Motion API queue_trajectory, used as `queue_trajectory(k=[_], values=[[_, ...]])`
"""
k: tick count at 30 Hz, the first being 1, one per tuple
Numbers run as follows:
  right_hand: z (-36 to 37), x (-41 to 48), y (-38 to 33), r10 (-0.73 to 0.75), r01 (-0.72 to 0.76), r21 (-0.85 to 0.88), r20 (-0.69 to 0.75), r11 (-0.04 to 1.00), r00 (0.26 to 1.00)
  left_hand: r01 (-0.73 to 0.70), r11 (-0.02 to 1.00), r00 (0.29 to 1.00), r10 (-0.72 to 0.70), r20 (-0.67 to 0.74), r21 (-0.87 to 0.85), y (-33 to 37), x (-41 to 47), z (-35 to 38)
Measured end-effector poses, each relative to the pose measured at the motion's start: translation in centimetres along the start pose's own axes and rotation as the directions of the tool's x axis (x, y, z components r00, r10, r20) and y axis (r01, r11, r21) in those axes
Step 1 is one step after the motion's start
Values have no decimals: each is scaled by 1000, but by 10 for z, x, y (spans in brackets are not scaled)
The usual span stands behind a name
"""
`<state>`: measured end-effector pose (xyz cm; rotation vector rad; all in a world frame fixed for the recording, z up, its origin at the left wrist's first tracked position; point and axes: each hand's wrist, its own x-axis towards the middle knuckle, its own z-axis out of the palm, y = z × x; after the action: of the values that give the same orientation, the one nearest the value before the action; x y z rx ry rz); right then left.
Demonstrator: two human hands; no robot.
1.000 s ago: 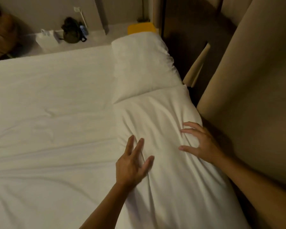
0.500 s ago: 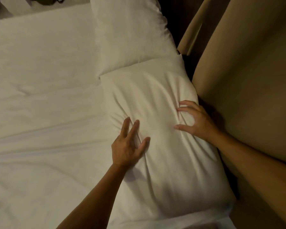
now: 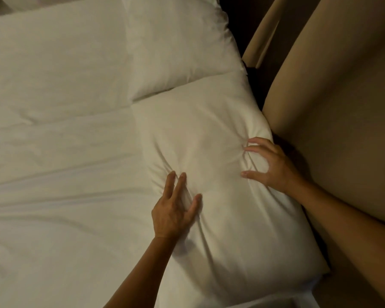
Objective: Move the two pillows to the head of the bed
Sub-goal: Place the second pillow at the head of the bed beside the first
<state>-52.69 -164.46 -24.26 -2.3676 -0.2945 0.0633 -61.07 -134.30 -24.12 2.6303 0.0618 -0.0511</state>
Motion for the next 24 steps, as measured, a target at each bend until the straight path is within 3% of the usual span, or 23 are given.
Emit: queue_trajectory(k=[4,7,11,14,17,20,22,24], values=[[-1,8,1,189,-188,-159,-12,969,982,88,995,996,-89,28,49,-20,12,1],[-3,29,-9,292,-308,-318,-99,896,951,191,978,979,-185,-81,78,-22,45,-8],[6,68,-37,124,-119,-417,-15,901,992,-32,995,989,46,-144,97,4,112,-12],[25,92,-56,52,-3,-415,106,910,993,-228,962,973,231,-2,152,27,145,-1],[39,102,-39,140,-41,-446,193,894,971,-276,936,959,252,133,218,20,156,15],[29,102,5,347,-209,-499,202,841,916,-117,968,986,86,145,222,-12,160,14],[15,102,29,492,-366,-524,120,769,862,104,973,984,-131,124,204,-37,160,4],[3,99,32,535,-469,-487,-4,737,845,240,956,965,-254,67,171,-48,152,-7]])
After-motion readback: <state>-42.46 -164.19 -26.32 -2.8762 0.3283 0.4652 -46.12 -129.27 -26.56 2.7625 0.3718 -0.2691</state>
